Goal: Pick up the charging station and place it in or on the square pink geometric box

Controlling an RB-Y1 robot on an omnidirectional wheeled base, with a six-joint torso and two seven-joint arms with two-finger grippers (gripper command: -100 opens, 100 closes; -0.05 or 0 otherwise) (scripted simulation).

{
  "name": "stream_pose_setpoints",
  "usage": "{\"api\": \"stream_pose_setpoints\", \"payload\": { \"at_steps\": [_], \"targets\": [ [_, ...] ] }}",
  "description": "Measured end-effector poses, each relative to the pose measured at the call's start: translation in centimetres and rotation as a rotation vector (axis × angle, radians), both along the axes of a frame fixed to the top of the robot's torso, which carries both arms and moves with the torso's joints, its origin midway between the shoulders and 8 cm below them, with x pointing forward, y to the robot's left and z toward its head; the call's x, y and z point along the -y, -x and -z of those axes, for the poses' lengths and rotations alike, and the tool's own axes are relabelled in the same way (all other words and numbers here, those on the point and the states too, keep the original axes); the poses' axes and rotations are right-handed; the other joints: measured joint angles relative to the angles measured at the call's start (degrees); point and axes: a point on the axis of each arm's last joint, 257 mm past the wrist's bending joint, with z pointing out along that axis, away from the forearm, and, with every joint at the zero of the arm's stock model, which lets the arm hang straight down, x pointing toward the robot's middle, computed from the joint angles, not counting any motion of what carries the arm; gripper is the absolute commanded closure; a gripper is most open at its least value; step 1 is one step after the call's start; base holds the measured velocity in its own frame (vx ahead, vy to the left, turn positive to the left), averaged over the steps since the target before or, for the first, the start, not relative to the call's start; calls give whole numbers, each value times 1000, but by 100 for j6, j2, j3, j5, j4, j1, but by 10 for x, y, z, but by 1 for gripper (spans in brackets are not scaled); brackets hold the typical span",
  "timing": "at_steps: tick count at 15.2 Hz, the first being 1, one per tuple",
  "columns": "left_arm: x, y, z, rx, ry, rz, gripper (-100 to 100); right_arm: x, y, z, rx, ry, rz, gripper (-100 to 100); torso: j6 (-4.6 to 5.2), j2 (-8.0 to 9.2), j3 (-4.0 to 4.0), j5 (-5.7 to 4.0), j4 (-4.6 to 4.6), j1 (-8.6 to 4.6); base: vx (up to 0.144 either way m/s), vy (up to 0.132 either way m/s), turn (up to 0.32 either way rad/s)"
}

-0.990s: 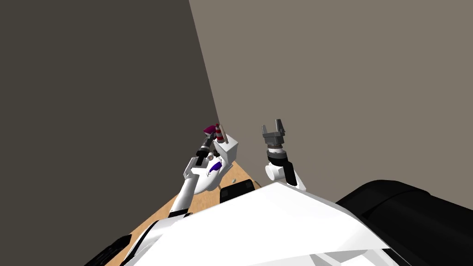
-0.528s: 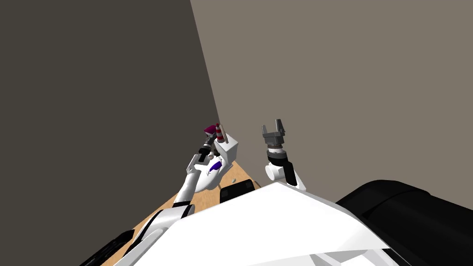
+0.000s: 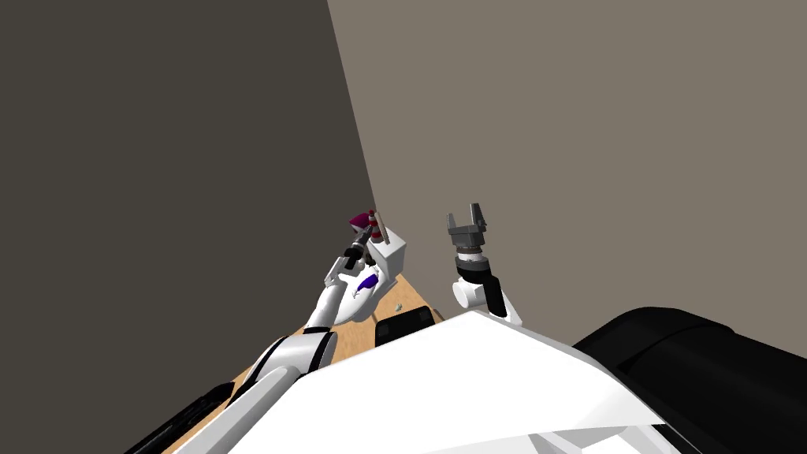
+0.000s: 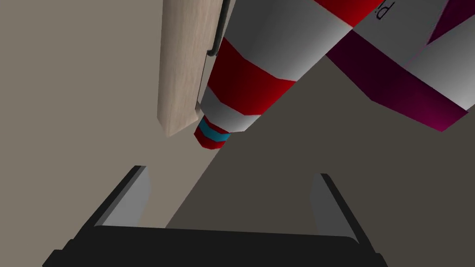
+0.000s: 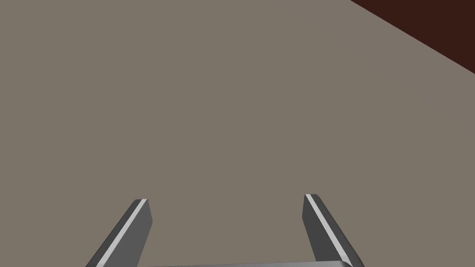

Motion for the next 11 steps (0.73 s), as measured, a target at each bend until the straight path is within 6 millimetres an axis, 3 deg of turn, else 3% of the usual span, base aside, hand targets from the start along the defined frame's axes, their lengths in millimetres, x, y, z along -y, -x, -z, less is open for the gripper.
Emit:
{"api": "stream_pose_setpoints", "payload": {
  "at_steps": [11],
  "targets": [
    [21,-36,29,-98,-171,-16,-100,0,0,0,0,0,0,0,0,-1,0,0,0,0,-11,-30,52]
  ]
}}
